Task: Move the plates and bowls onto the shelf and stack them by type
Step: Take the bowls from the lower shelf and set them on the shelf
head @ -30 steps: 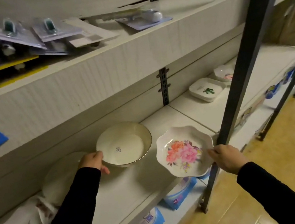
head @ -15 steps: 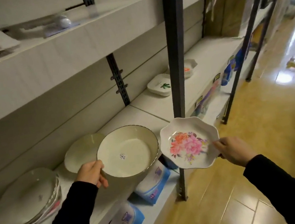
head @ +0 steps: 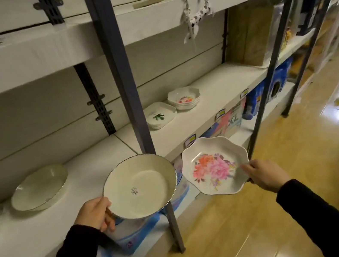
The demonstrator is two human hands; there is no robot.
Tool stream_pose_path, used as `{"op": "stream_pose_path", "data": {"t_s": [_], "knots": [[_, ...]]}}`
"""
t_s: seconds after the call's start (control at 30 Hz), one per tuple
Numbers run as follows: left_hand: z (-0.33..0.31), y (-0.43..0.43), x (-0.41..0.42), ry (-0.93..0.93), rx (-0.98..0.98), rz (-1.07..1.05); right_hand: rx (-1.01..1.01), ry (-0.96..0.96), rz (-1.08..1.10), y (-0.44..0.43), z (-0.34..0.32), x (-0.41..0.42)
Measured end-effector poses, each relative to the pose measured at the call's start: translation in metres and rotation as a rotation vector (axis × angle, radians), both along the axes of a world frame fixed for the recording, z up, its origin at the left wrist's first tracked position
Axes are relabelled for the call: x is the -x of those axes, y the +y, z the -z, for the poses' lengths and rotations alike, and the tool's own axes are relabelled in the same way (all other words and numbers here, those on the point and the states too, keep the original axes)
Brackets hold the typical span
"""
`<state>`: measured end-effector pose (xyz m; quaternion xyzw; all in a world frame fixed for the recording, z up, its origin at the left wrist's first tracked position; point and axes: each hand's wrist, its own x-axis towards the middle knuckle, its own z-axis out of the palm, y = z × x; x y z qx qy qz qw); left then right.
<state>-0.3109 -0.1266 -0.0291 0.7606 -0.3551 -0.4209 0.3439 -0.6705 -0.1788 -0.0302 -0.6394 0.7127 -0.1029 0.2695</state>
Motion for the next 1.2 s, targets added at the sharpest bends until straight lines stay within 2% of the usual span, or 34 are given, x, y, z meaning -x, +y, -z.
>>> {"op": "stream_pose_path", "data": {"t_s": [0.27, 0.43, 0.57, 0.67, 0.93, 1.2], "knots": [[-0.001, -0.028, 0.087, 0.045, -0.014, -0.034, 0.004, 0.003, -0.003, -0.045, 0.001, 0.080], [-0.001, -0.061, 0.115, 0.046, 0.001, -0.051, 0.000, -0.012, 0.017, -0.083, 0.007, 0.104], [0.003, -0.093, 0.135, 0.120, 0.027, -0.088, 0.021, -0.059, 0.034, -0.127, 0.009, 0.115], [0.003, -0.123, 0.147, 0.158, 0.075, -0.115, 0.034, -0.065, 0.037, -0.166, 0.010, 0.118], [-0.003, -0.190, 0.161, 0.105, 0.076, -0.130, 0.058, -0.051, -0.063, -0.276, 0.004, 0.105], [-0.006, -0.217, 0.166, 0.039, 0.097, -0.269, 0.039, -0.103, -0.184, -0.388, 0.012, 0.062]]}}
